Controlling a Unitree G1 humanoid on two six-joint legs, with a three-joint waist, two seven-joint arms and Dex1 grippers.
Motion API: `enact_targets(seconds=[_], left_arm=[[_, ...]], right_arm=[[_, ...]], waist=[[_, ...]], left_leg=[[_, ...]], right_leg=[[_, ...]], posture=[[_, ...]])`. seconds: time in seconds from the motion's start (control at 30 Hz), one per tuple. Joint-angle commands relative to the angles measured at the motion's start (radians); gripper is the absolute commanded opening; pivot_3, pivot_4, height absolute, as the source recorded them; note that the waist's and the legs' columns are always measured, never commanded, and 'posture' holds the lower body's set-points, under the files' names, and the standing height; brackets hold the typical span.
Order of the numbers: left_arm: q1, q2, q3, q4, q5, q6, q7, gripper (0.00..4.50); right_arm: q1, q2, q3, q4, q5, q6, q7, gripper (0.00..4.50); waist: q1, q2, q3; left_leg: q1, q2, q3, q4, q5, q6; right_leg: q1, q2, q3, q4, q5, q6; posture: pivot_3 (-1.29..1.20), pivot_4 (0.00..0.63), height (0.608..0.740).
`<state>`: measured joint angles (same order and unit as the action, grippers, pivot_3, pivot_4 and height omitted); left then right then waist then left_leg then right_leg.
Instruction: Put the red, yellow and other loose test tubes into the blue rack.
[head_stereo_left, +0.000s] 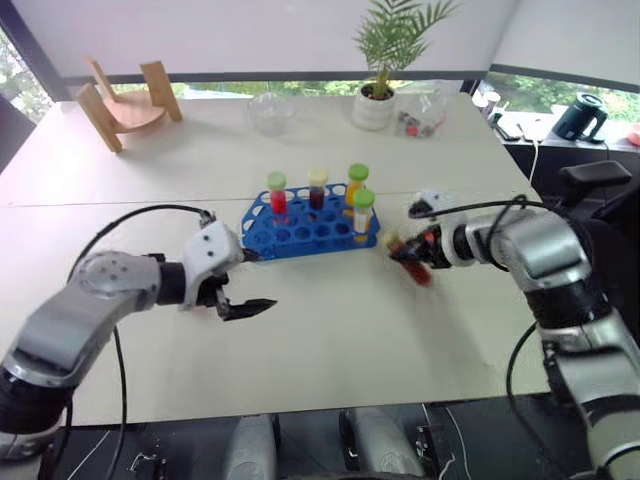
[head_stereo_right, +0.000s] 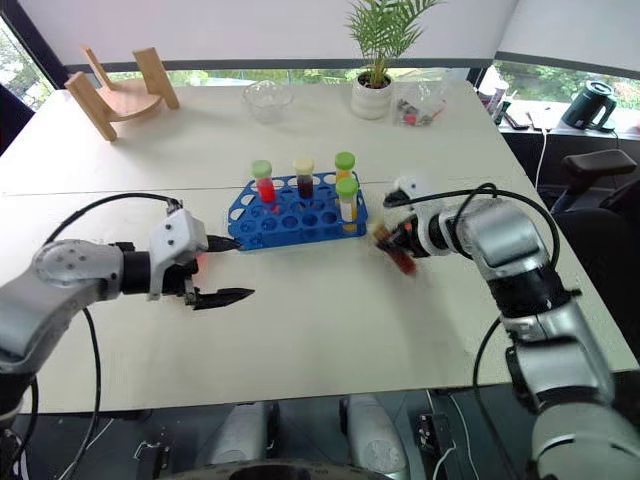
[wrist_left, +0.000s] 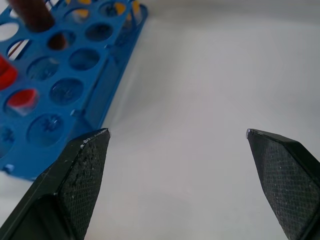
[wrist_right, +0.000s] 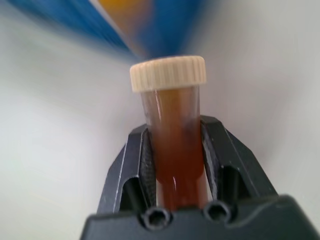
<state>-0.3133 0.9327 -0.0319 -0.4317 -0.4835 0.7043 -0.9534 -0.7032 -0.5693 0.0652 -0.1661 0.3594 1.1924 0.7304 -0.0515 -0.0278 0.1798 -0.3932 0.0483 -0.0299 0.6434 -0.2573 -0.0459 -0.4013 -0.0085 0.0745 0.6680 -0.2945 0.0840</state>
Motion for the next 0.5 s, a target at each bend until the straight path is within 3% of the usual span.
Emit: enact_targets(seconds=[0.03,0.1,0.17,0.33,0.5], left_arm=[[-0.058,0.022,0.039,0.066,-0.010,-0.031,-0.059,4.50],[-0.106,0.030,0.032,0.132,-0.010,-0.030,-0.098,4.50],[-0.130,0.047,0.023,0.170,0.001,-0.039,-0.134,4.50],[-0.173,0.122,0.032,0.225,0.009,-0.037,-0.219,4.50],[-0.212,0.141,0.023,0.238,0.017,-0.023,-0.244,4.50]], right_arm=[[0.108,0.155,-0.135,-0.305,0.057,-0.347,-0.070,0.86],[0.181,0.332,-0.130,-0.380,0.078,-0.449,-0.173,0.86],[0.214,0.420,-0.080,-0.373,0.043,-0.528,-0.221,0.86],[0.282,0.525,0.084,-0.261,-0.081,-0.777,-0.277,0.86],[0.254,0.607,0.135,0.026,-0.262,-1.111,-0.405,0.86]], waist=[[0.003,0.002,0.001],[0.007,0.001,0.000],[0.006,0.003,0.002],[0.006,0.003,0.002],[0.005,0.003,0.002]], left_leg=[[-0.001,0.000,0.000,-0.001,0.000,0.000],[-0.001,0.000,-0.001,-0.004,0.000,0.000],[-0.003,0.000,-0.002,-0.007,0.000,0.000],[-0.014,-0.001,0.000,-0.004,0.002,-0.003],[-0.015,-0.001,0.000,-0.005,0.004,-0.006]], right_leg=[[-0.001,0.000,0.000,0.000,0.000,0.000],[-0.003,0.000,-0.001,0.000,0.000,0.000],[-0.005,0.001,-0.001,0.000,-0.001,0.000],[-0.015,-0.002,-0.001,0.001,0.000,0.001],[-0.018,-0.001,-0.001,0.004,0.000,0.000]], posture=[[0.00,0.150,0.740],[0.00,0.150,0.740],[0.00,0.150,0.740],[0.00,0.150,0.740],[0.00,0.150,0.740]])
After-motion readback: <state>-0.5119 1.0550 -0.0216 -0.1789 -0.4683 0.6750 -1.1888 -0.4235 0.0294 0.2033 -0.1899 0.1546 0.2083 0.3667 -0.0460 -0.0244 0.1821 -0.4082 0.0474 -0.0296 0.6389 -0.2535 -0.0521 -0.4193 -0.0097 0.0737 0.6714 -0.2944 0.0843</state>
